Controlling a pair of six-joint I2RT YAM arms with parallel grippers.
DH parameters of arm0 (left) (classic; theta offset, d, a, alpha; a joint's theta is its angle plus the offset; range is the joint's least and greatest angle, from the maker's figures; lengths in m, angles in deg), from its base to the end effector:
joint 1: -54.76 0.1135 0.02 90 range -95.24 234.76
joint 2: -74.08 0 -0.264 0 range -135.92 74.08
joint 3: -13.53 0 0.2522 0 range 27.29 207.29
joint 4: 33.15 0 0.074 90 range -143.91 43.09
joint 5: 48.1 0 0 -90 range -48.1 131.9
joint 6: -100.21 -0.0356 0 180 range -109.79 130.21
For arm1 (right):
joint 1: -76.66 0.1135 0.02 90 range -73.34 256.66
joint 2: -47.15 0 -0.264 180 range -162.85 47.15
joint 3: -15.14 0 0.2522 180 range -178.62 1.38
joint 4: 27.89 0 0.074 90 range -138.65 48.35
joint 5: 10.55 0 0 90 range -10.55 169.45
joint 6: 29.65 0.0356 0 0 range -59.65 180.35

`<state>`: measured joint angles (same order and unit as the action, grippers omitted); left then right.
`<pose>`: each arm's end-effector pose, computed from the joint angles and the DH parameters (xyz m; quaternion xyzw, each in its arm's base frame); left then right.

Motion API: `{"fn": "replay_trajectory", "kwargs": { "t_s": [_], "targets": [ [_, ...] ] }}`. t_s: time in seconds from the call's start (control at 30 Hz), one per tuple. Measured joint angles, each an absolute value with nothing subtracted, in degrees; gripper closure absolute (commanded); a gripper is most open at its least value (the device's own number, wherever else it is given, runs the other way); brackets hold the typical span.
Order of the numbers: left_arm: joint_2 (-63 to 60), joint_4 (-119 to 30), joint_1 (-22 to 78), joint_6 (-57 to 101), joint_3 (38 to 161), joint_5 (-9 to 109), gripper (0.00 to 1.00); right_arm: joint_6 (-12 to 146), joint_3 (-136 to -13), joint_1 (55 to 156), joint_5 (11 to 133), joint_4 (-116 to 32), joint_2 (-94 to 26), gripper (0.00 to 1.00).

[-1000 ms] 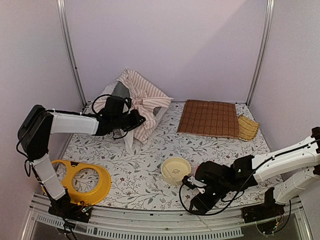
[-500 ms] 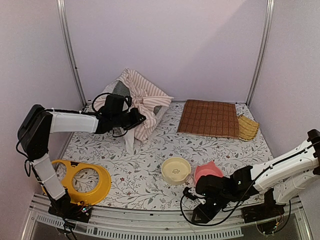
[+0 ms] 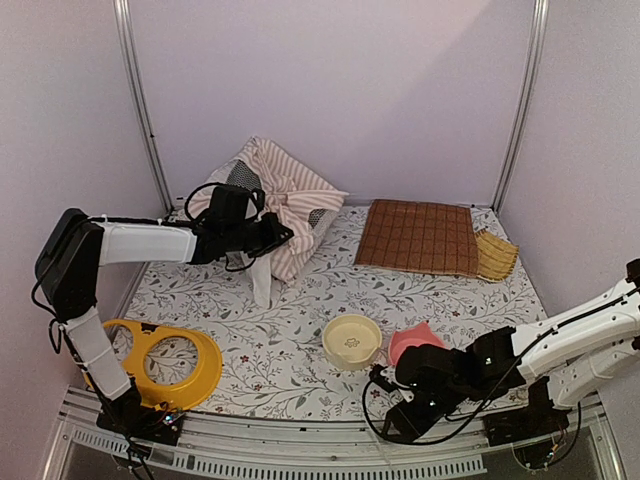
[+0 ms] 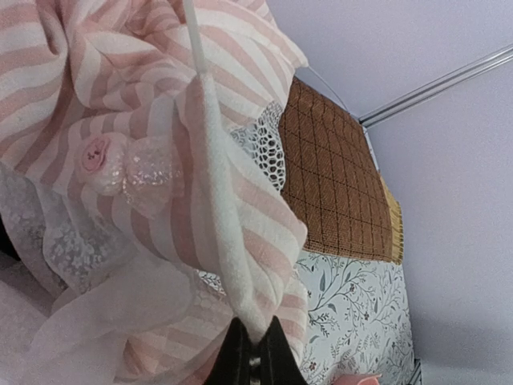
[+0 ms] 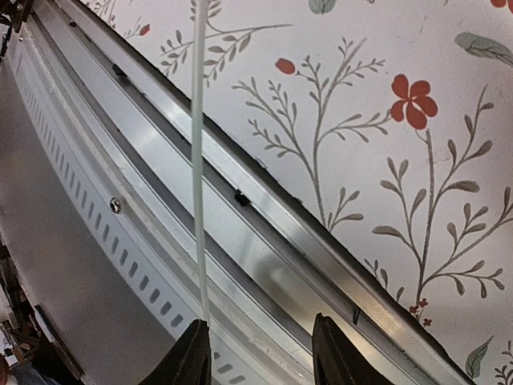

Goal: Set up the pet tent
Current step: Pass from the left arm to the right

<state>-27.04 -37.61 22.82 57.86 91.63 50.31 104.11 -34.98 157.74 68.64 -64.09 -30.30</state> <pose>0.3366 -0.2160 0.2235 -0.0788 0.8497 -0.3794 0.3575 0.0299 0.2334 0.1579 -0.3305 0.9113 0.2445 0.0243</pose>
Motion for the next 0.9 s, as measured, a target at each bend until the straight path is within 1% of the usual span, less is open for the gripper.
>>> {"fn": "replay_trajectory", "kwargs": {
  "t_s": [0.3,0.43,0.7,0.8,0.9],
  "targets": [
    [-27.04,-37.81,22.82,57.86,91.65,50.31,1.0,106.5,-34.98,160.1,68.07,-59.59,-29.47,0.61],
    [-27.06,-37.81,22.82,57.86,91.65,50.33,1.0,107.59,-34.94,160.62,67.7,-57.99,-31.83,0.62],
    [-27.06,-37.81,22.82,57.86,91.91,50.51,1.0,109.38,-34.92,162.68,66.28,-54.71,-36.92,0.67],
    [-27.06,-37.83,22.82,57.86,91.98,50.53,1.0,110.41,-34.46,162.9,65.95,-53.27,-37.25,0.71],
    [-27.06,-37.83,22.82,57.86,92.0,50.55,1.0,111.28,-34.0,162.9,66.06,-52.42,-37.3,0.79]
  ]
}}
